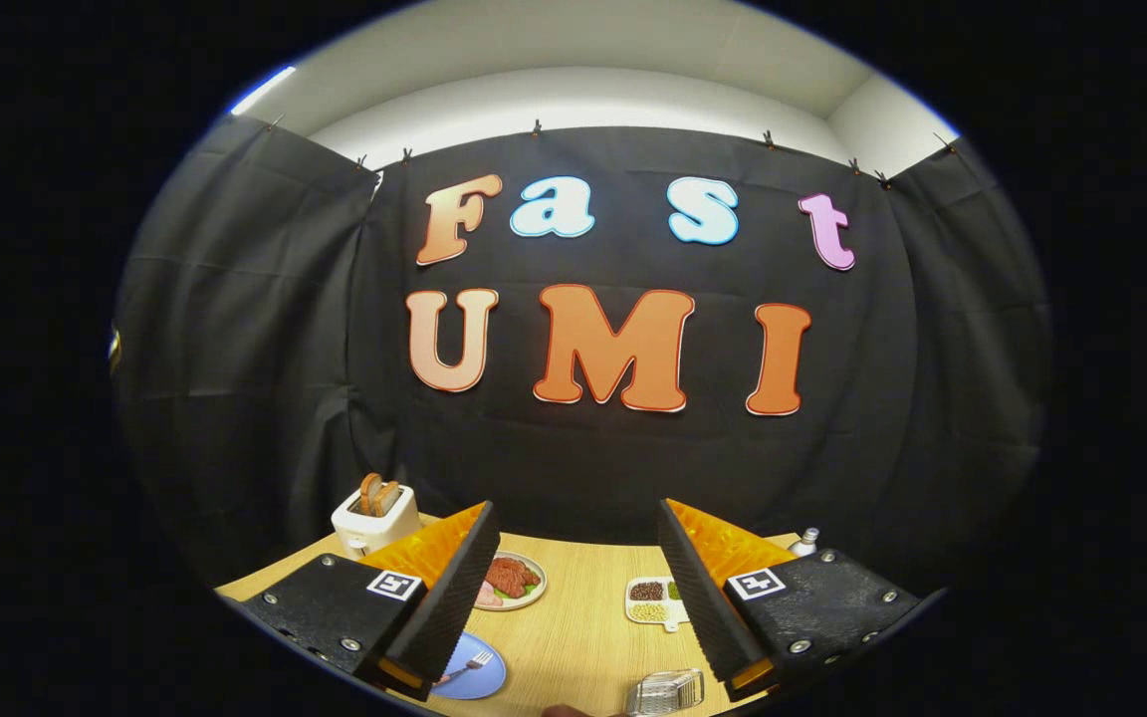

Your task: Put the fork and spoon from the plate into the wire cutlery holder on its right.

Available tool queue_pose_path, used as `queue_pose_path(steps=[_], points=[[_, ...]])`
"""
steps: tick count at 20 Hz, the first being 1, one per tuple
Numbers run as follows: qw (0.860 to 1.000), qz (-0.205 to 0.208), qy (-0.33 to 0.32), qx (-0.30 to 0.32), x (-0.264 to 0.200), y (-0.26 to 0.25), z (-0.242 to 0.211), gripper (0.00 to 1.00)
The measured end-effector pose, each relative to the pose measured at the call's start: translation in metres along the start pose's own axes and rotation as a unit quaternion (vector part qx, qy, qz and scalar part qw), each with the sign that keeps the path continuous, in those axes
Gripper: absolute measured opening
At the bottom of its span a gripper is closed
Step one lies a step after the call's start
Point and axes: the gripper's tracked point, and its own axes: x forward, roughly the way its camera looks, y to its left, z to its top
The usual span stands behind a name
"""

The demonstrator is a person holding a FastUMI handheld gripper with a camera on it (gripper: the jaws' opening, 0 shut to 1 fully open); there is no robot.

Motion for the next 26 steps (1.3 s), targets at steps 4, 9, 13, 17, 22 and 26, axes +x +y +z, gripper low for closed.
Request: queue_pose_path(steps=[4,9,13,17,22,26], points=[[1.000,0.017,0.021,0.004,0.000,0.020,-0.015,0.96],[0.999,0.031,0.045,0.000,0.002,0.043,-0.035,0.96],[0.997,0.033,0.070,-0.002,0.002,0.058,-0.057,0.96],[0.995,0.033,0.098,-0.001,0.000,0.074,-0.078,0.96],[0.989,0.034,0.142,-0.006,-0.005,0.097,-0.108,0.96],[0.981,0.033,0.192,-0.002,-0.008,0.115,-0.141,0.96]])
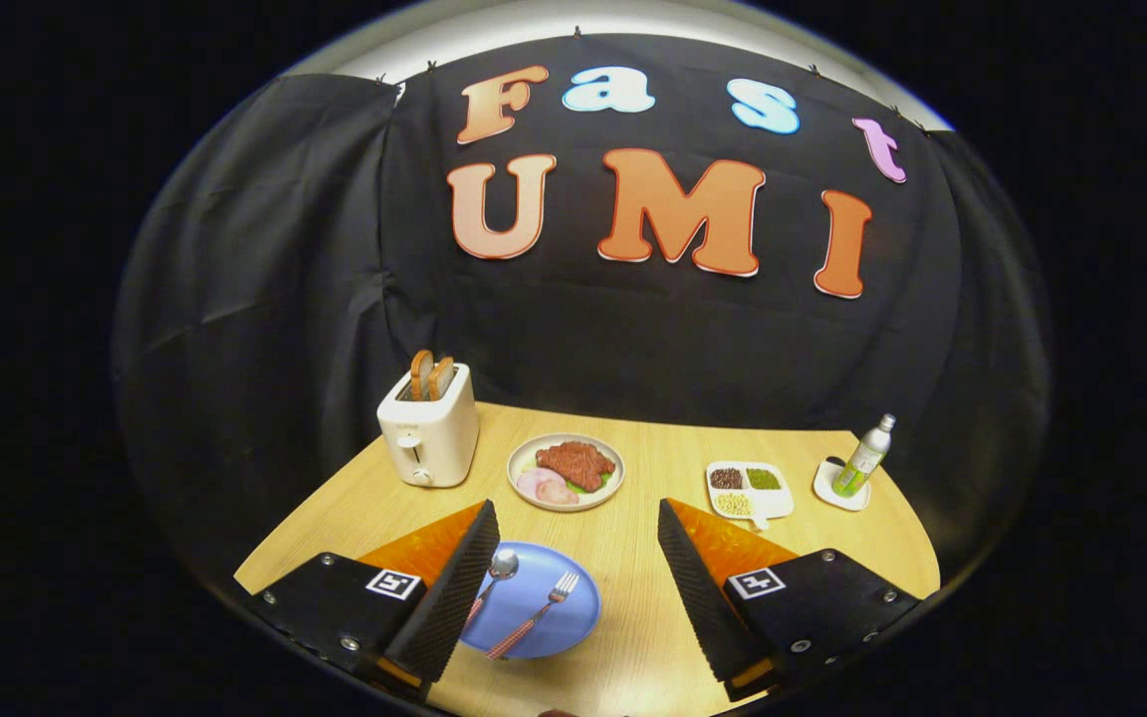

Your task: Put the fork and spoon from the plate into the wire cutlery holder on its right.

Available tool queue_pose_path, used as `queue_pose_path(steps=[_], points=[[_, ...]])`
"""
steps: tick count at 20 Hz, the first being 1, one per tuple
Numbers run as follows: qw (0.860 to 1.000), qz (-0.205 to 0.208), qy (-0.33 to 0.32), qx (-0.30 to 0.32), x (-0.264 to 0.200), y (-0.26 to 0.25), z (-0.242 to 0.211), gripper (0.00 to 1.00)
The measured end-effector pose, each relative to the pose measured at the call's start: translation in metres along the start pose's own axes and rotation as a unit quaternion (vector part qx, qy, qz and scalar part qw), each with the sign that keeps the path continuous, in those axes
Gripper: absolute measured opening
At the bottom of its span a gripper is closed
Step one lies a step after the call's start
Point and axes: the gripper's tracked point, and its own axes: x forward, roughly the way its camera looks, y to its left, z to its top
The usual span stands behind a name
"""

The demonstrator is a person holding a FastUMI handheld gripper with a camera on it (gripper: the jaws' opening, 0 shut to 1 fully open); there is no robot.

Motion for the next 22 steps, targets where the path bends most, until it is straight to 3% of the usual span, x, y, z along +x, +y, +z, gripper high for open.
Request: queue_pose_path(steps=[10,15,19,22], points=[[0.986,0.025,0.156,0.046,0.023,0.046,-0.100,0.92],[0.976,0.011,0.212,0.052,0.036,0.042,-0.141,0.87],[0.968,-0.007,0.245,0.051,0.048,0.040,-0.177,0.78],[0.966,-0.018,0.254,0.039,0.055,0.042,-0.198,0.65]])
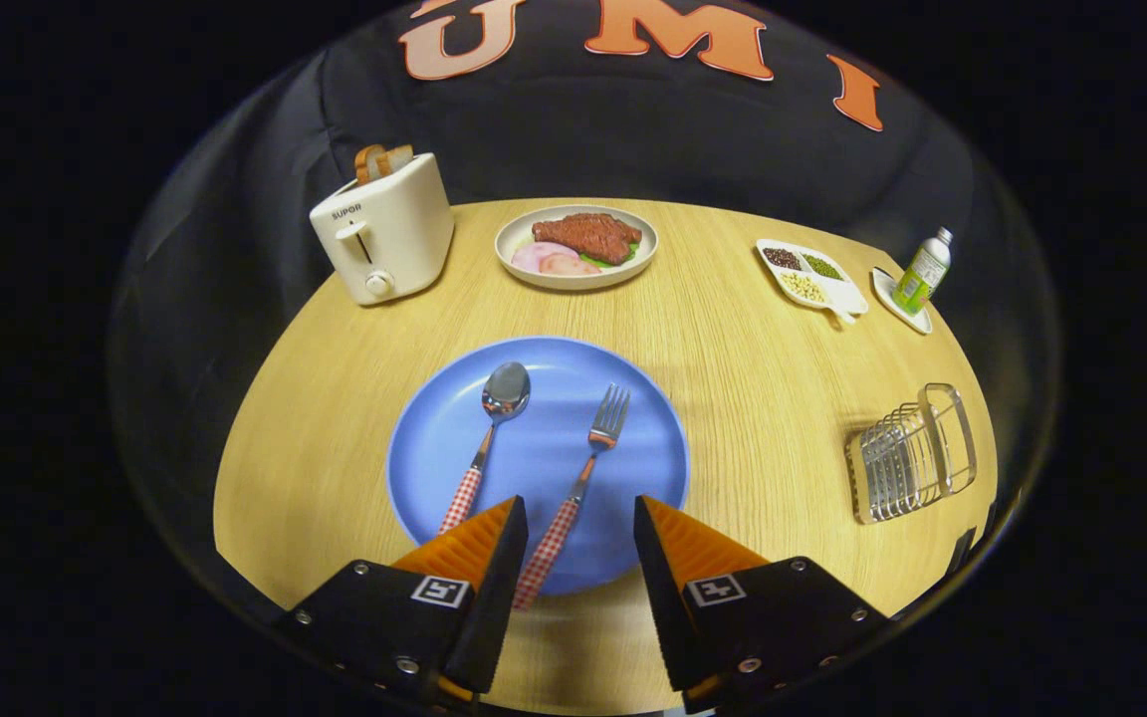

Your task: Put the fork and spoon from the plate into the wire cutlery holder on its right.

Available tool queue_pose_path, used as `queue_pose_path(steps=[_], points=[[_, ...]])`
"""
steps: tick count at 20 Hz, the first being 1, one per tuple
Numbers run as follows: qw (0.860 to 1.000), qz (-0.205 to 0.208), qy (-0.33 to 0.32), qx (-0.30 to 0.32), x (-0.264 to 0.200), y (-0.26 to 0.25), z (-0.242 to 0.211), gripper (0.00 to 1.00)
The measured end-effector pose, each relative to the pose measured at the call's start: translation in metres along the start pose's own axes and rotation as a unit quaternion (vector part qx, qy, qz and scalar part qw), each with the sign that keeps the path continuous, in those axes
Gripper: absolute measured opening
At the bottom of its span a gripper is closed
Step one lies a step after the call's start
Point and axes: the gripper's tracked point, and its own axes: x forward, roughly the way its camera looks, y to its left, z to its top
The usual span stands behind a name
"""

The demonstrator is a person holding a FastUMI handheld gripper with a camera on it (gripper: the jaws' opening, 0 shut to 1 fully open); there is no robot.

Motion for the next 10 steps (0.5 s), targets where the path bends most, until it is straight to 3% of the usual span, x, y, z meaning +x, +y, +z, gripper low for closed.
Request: queue_pose_path(steps=[5,8,10], points=[[1.000,-0.015,0.007,-0.003,0.016,0.000,-0.009,0.44],[0.999,-0.032,0.019,-0.023,0.023,-0.009,-0.014,0.22],[0.999,-0.032,0.013,-0.022,0.025,-0.011,-0.010,0.14]])
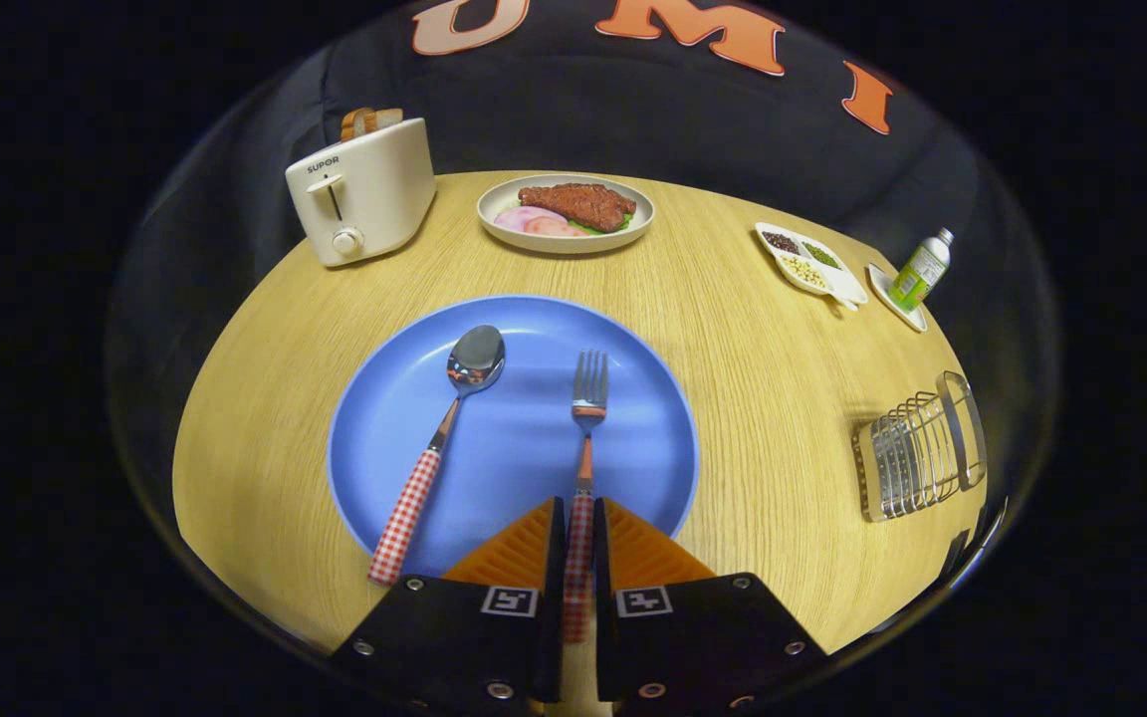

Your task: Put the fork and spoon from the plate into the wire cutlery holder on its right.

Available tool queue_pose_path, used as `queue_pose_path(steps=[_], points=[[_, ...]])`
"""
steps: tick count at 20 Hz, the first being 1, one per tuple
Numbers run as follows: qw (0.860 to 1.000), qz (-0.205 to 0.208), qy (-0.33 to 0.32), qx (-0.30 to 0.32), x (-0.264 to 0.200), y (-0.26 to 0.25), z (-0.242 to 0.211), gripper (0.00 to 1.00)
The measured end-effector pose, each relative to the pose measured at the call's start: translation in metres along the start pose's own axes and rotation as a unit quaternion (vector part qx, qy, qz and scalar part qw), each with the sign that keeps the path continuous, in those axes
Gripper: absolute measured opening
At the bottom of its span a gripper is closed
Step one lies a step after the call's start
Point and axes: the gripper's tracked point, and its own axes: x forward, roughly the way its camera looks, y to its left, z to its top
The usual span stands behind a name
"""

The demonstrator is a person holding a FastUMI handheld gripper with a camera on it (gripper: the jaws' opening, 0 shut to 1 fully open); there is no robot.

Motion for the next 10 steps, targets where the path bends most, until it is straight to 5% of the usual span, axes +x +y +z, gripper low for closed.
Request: queue_pose_path(steps=[10], points=[[0.998,0.039,-0.043,-0.013,-0.016,-0.009,0.027,0.05]])
